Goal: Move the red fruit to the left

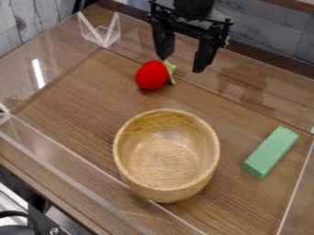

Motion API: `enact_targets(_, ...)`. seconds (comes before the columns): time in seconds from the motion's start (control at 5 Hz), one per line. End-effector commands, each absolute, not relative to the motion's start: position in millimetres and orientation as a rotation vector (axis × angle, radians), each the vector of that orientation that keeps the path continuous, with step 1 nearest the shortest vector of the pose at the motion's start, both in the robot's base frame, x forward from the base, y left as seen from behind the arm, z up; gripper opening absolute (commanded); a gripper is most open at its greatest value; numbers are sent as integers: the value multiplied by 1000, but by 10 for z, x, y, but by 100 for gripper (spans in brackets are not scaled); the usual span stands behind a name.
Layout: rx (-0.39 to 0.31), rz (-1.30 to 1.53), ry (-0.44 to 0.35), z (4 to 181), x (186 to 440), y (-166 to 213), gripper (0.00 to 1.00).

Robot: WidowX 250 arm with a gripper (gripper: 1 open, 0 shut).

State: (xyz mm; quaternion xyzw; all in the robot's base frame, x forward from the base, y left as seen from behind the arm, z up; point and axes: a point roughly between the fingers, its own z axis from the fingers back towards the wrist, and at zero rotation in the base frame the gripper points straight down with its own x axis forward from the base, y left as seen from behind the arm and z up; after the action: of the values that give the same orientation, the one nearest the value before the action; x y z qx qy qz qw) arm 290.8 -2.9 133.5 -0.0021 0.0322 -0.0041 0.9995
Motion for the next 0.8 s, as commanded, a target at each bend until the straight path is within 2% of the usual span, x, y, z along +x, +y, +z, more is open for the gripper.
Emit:
enact_targets(0.0, -5, -62, 66, 1174, 2898, -106, 100)
enact_targets(0.2, -24, -86, 71, 963, 2898, -297, 100)
enact_targets(0.6, -33, -89, -20, 1052, 3140, -481, 100)
